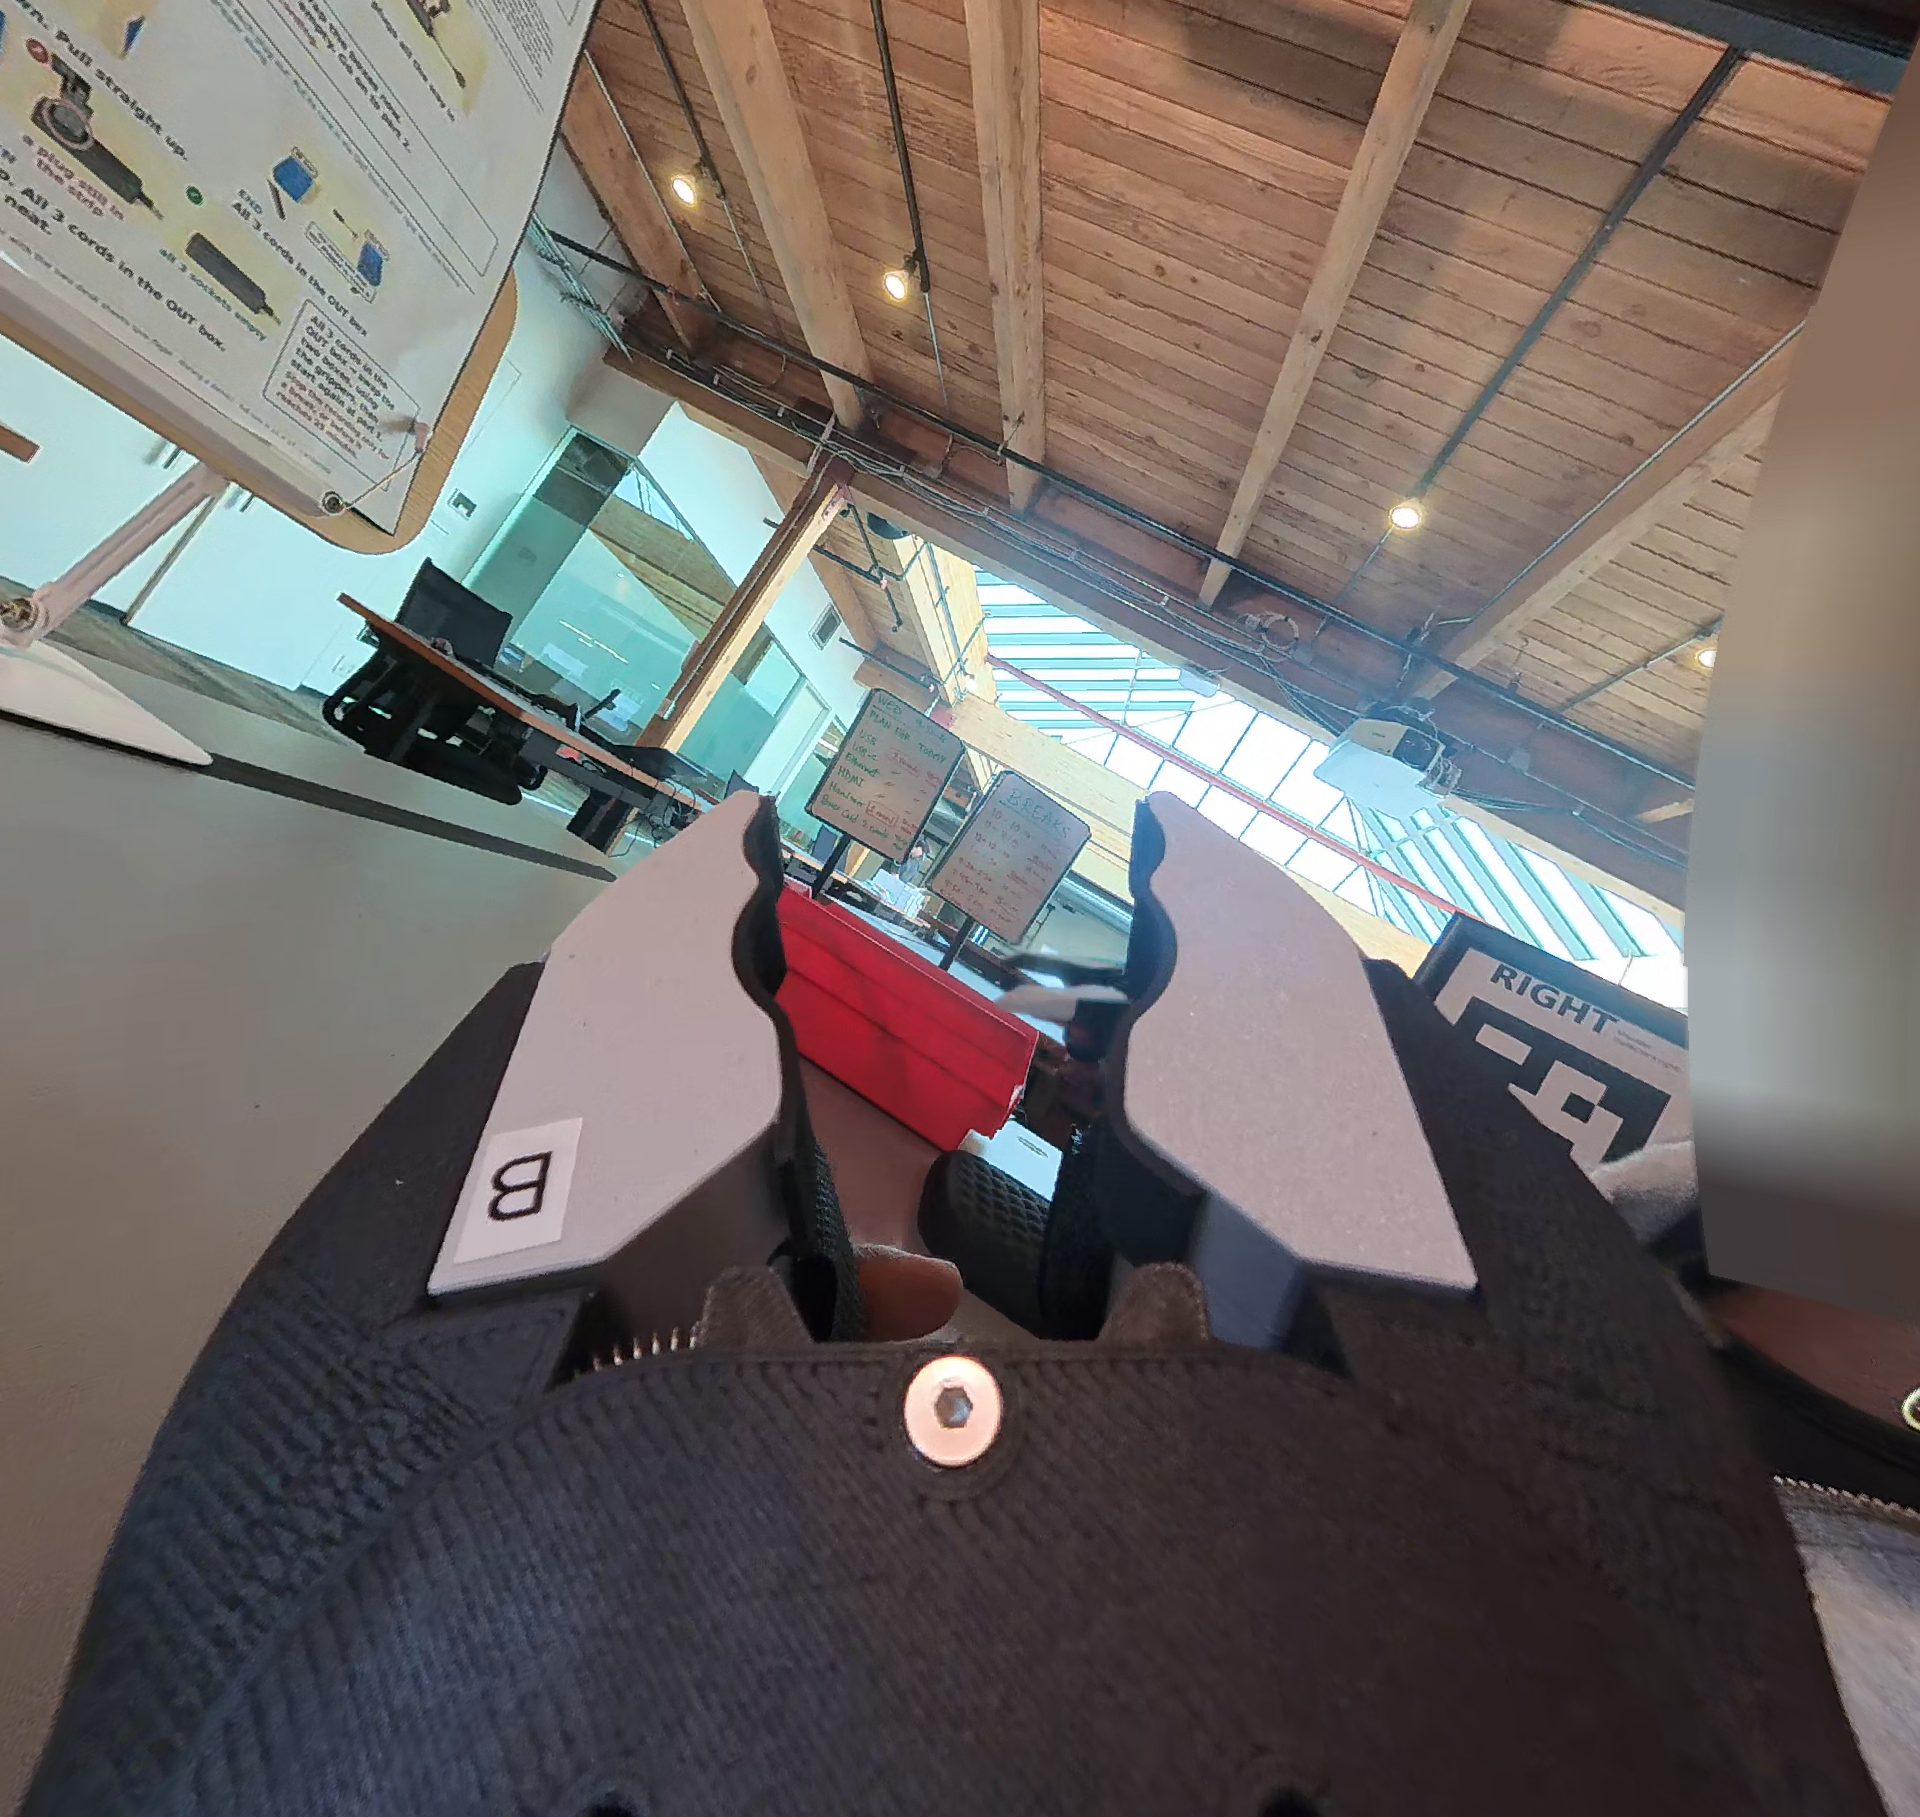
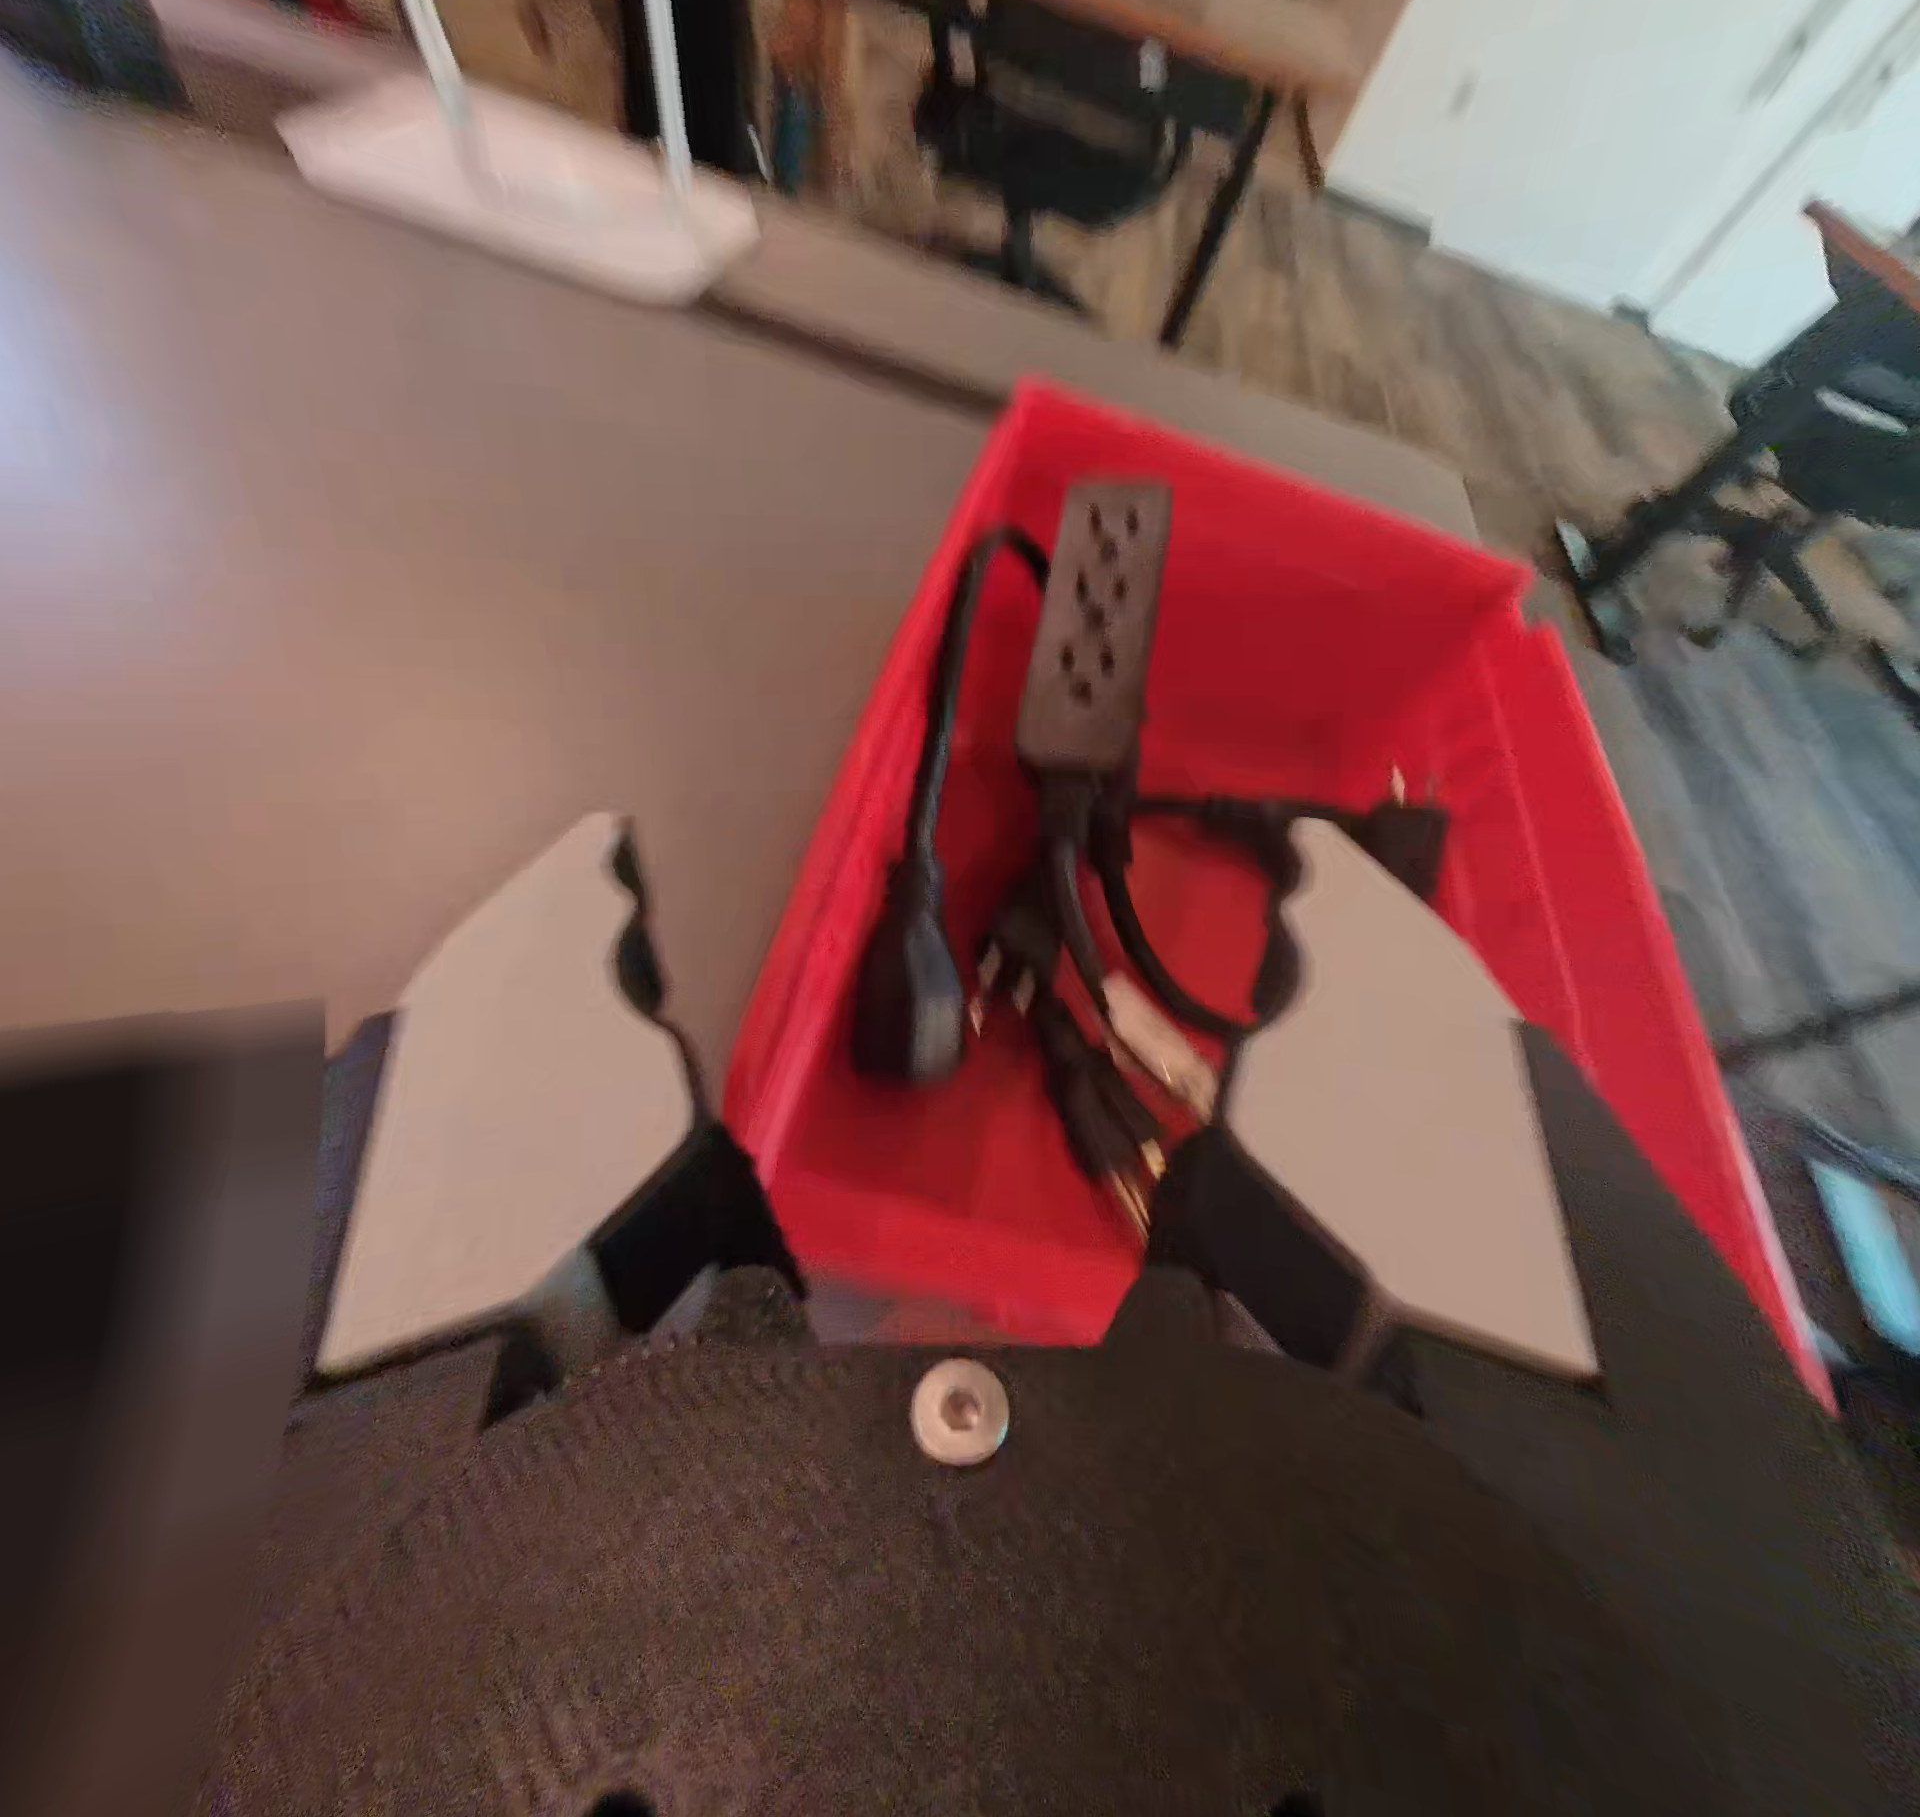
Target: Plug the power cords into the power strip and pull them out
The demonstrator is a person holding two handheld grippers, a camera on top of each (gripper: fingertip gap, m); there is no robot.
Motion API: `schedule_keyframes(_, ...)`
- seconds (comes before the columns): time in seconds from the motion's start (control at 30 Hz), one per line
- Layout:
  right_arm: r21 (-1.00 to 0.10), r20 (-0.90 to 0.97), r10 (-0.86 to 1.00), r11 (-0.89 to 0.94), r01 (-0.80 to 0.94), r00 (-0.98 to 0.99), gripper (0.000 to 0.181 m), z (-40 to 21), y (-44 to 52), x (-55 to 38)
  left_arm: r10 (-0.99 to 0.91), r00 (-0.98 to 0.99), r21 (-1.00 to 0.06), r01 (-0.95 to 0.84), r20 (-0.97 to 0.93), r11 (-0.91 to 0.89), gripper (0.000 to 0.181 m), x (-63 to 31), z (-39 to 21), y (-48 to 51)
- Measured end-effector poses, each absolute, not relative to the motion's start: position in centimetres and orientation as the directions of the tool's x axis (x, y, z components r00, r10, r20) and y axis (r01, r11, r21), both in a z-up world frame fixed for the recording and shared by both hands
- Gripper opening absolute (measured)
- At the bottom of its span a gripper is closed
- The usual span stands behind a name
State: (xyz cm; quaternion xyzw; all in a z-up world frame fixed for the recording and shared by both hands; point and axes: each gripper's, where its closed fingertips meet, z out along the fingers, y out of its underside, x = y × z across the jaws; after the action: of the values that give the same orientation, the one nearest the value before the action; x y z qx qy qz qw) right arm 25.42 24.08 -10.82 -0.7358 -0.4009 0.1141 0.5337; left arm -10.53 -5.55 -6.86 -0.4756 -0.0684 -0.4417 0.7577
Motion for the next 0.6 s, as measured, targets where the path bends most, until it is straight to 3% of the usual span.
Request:
schedule_keyframes(0.03, -0.849, 0.294, 0.677, -0.140, 0.510, 0.675, 0.090, -11.5, 23.9, 26.5, -0.604, 0.601, -0.661, 0.734, 0.524, 0.157, 0.064, -10.5, -6.9, -5.5)
schedule_keyframes(0.13, -0.834, 0.275, 0.707, -0.161, 0.528, 0.651, 0.064, -12.0, 22.3, 26.6, -0.602, 0.601, -0.662, 0.733, 0.525, 0.155, 0.064, -10.5, -6.9, -5.5)
schedule_keyframes(0.23, -0.799, 0.286, 0.709, -0.195, 0.569, 0.644, 0.074, -12.5, 22.0, 26.4, -0.600, 0.602, -0.662, 0.733, 0.527, 0.155, 0.064, -10.5, -7.0, -5.5)
schedule_keyframes(0.37, -0.691, 0.302, 0.771, -0.228, 0.686, 0.561, 0.070, -16.0, 21.7, 25.6, -0.603, 0.594, -0.655, 0.740, 0.532, 0.151, 0.064, -10.6, -6.9, -5.4)
schedule_keyframes(0.43, -0.572, 0.333, 0.839, -0.184, 0.800, 0.431, 0.030, -19.2, 21.5, 25.1, -0.603, 0.597, -0.657, 0.738, 0.530, 0.153, 0.064, -10.6, -6.9, -5.5)
schedule_keyframes(0.5, -0.440, 0.417, 0.856, -0.104, 0.892, 0.305, 0.025, -21.6, 21.9, 24.9, -0.603, 0.598, -0.660, 0.736, 0.528, 0.152, 0.063, -10.5, -7.0, -5.5)
schedule_keyframes(0.6, -0.391, 0.441, 0.850, -0.106, 0.914, 0.287, 0.026, -21.7, 21.9, 23.9, -0.601, 0.599, -0.662, 0.735, 0.528, 0.151, 0.064, -10.5, -7.0, -5.4)
